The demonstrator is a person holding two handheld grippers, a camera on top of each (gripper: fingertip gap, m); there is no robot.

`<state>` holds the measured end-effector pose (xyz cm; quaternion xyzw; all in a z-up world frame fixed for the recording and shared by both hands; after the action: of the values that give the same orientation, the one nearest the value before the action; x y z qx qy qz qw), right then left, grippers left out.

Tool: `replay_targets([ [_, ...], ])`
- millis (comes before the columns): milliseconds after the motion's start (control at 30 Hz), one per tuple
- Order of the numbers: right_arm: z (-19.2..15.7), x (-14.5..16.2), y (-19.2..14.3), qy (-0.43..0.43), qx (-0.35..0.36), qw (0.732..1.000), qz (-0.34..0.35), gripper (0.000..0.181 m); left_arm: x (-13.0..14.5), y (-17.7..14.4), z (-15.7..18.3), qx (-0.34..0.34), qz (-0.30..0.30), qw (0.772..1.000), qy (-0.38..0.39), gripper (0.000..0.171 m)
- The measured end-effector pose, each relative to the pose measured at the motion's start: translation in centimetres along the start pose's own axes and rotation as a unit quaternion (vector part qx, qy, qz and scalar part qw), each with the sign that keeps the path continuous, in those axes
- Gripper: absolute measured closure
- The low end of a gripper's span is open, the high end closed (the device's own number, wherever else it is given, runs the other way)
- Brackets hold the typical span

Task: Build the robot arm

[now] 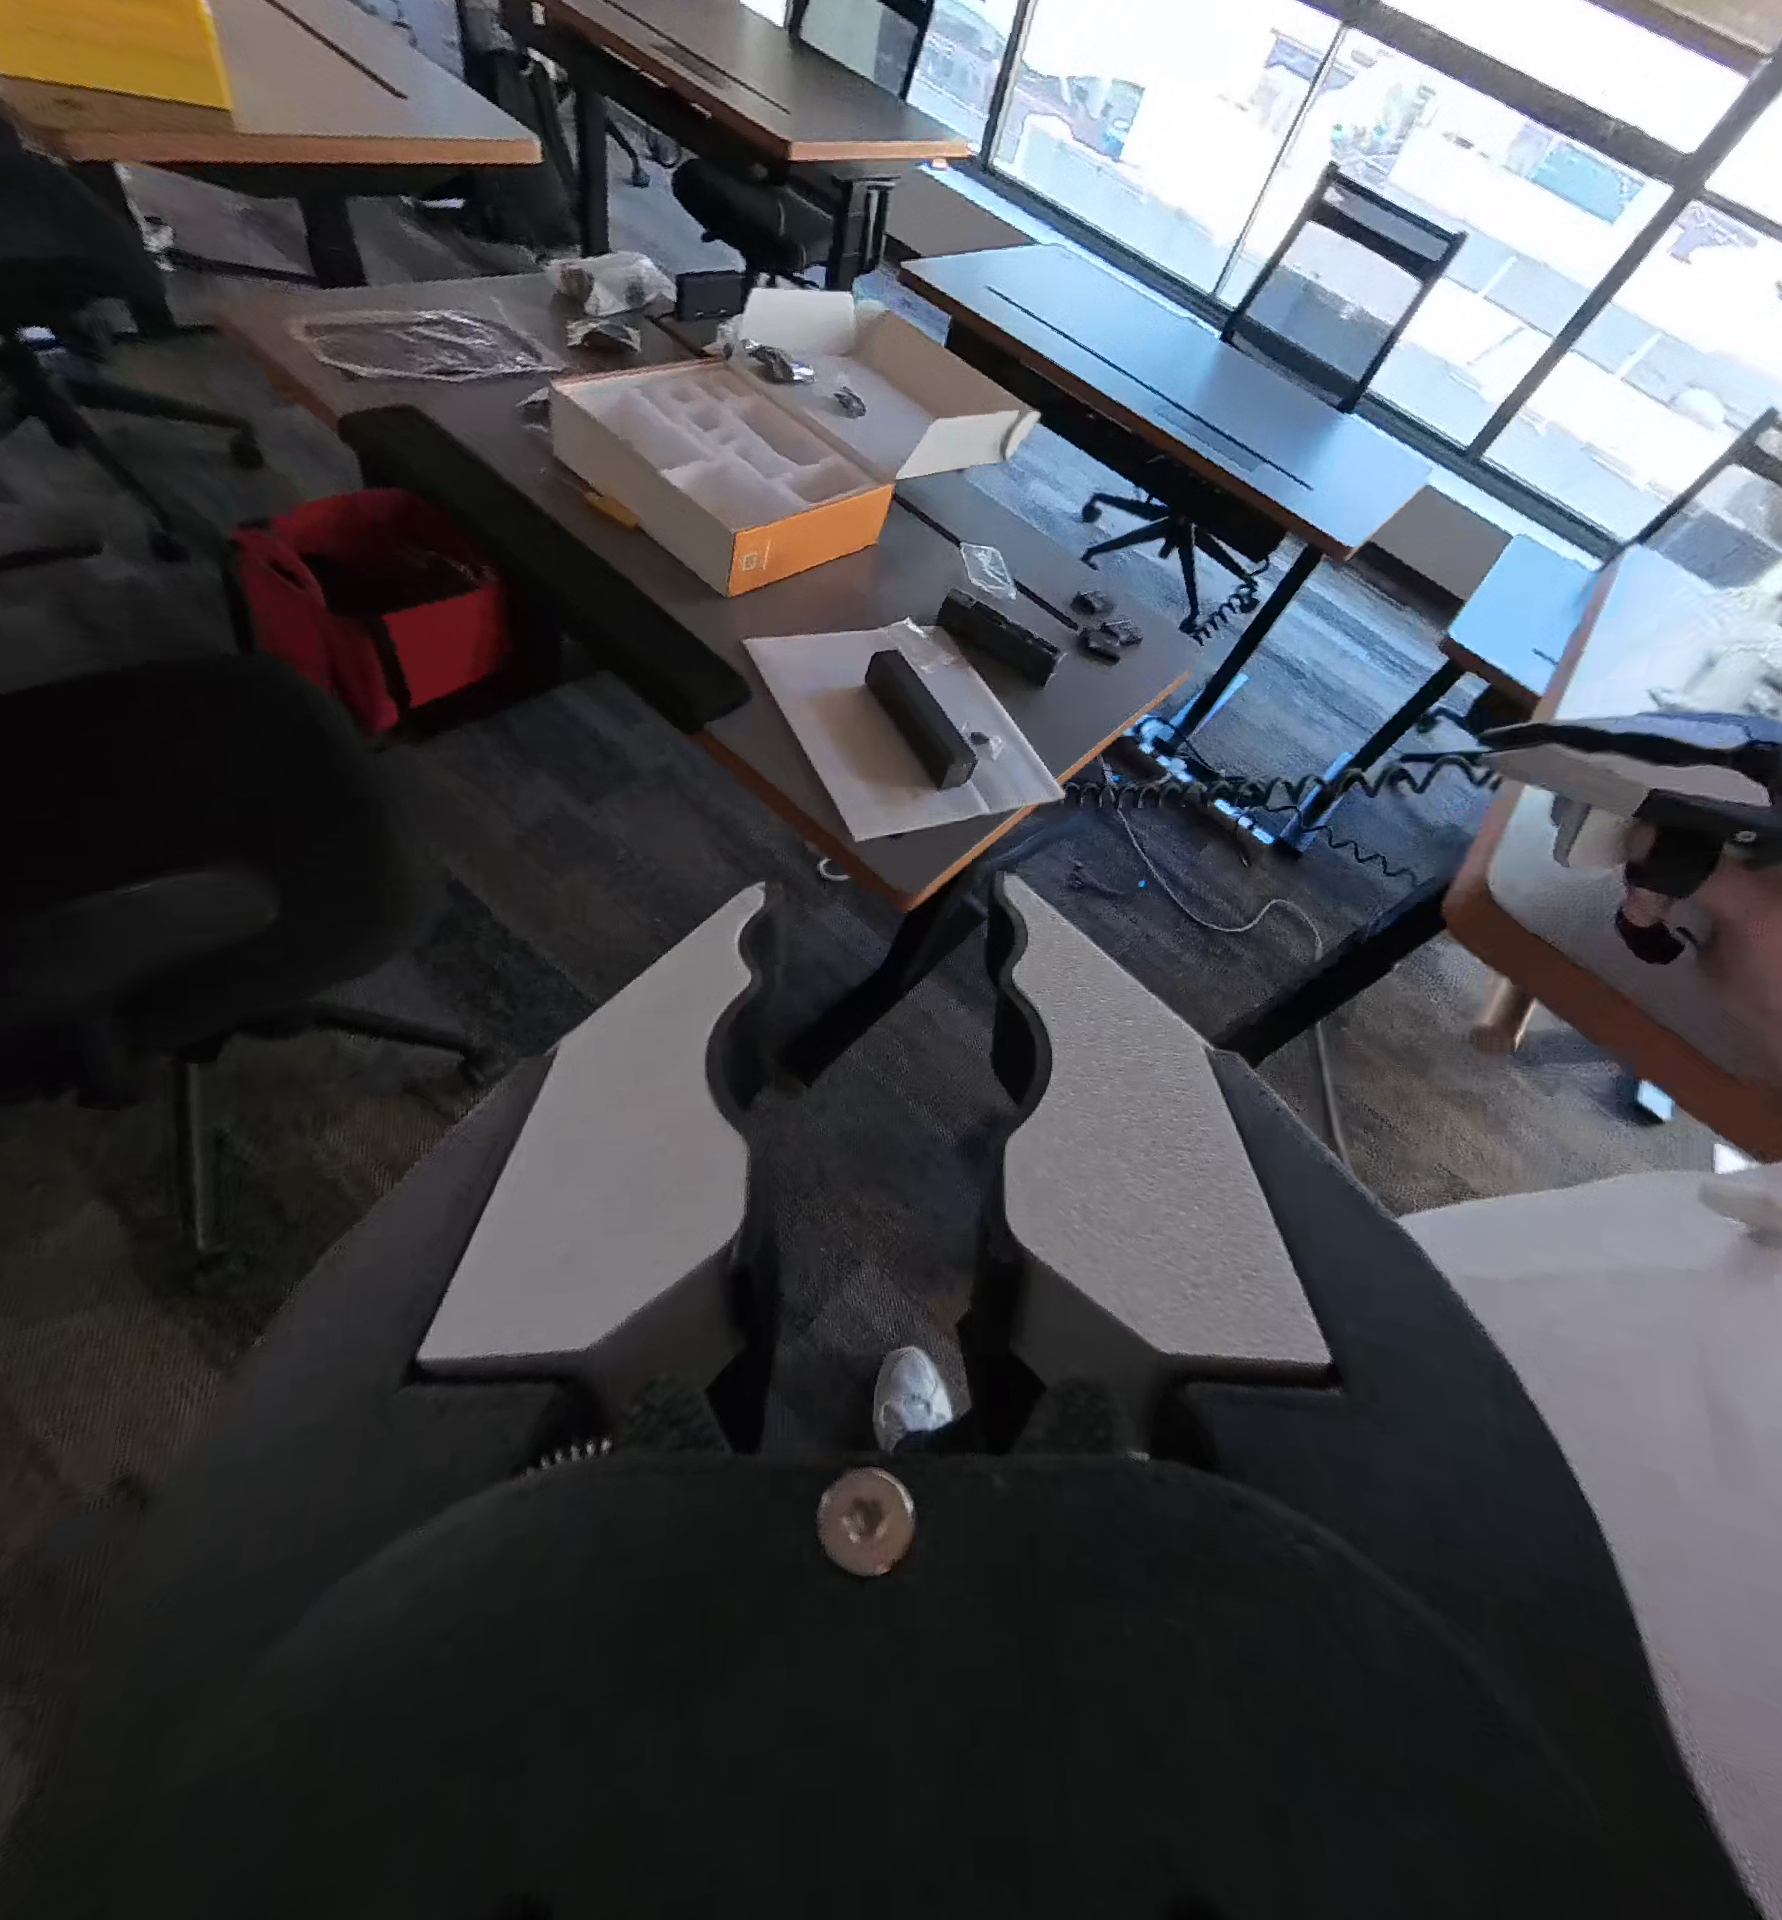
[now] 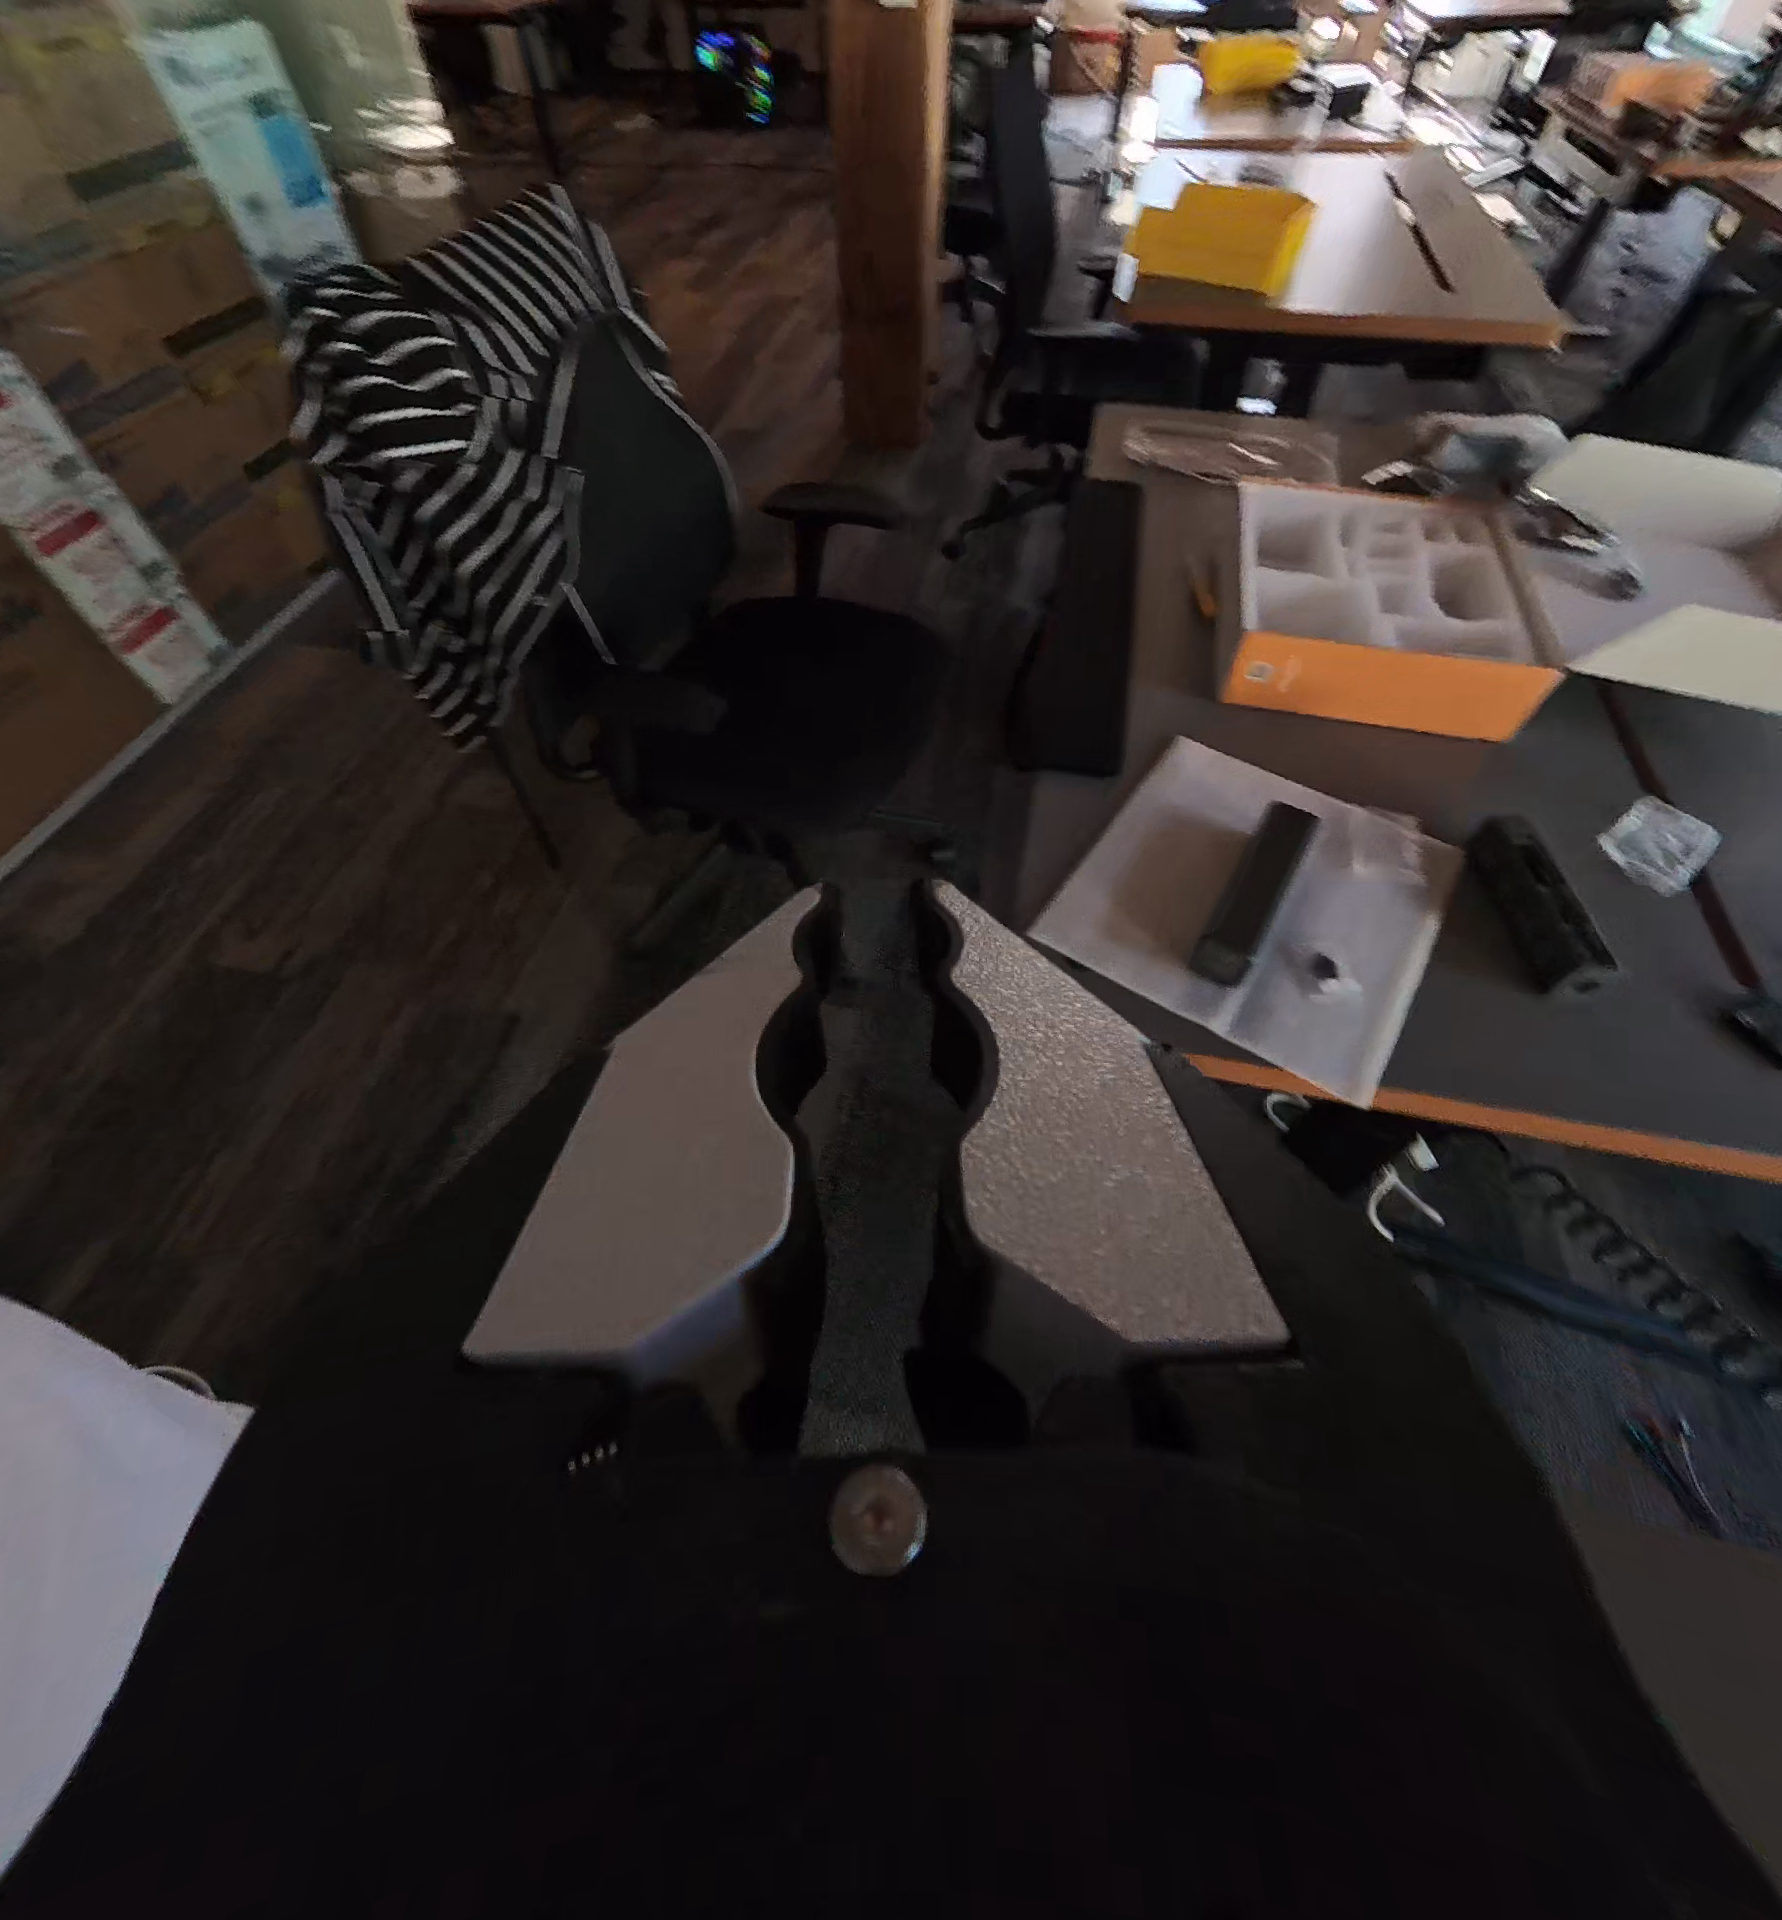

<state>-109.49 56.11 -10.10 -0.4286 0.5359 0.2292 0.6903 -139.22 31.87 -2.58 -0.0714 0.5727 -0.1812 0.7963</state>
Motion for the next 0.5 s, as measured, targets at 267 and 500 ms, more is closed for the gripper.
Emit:
replay_targets([
  [267, 7.7, 1.8, 4.6, 0.084, 0.072, 0.993, -0.033, 0.163, -2.5, 10.0, -4.7, 0.023, -0.056, 0.998, 0.009, 0.129],
  [500, 10.1, -1.0, 10.8, 0.069, 0.102, 0.991, -0.051, 0.163, -4.5, 12.2, -11.6, -0.002, -0.074, 0.997, 0.011, 0.126],
])
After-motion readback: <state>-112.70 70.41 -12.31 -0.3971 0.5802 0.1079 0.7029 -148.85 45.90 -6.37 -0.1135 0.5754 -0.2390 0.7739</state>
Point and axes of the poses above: each gripper's, where its closed fingertips meet, y out along the fingers, x out of its underside, z = x × y across the jaws, the point moved 1 cm from there along -y, back along the fingers, and after that the axes turned 12 degrees about x, right-handed, at the moved point
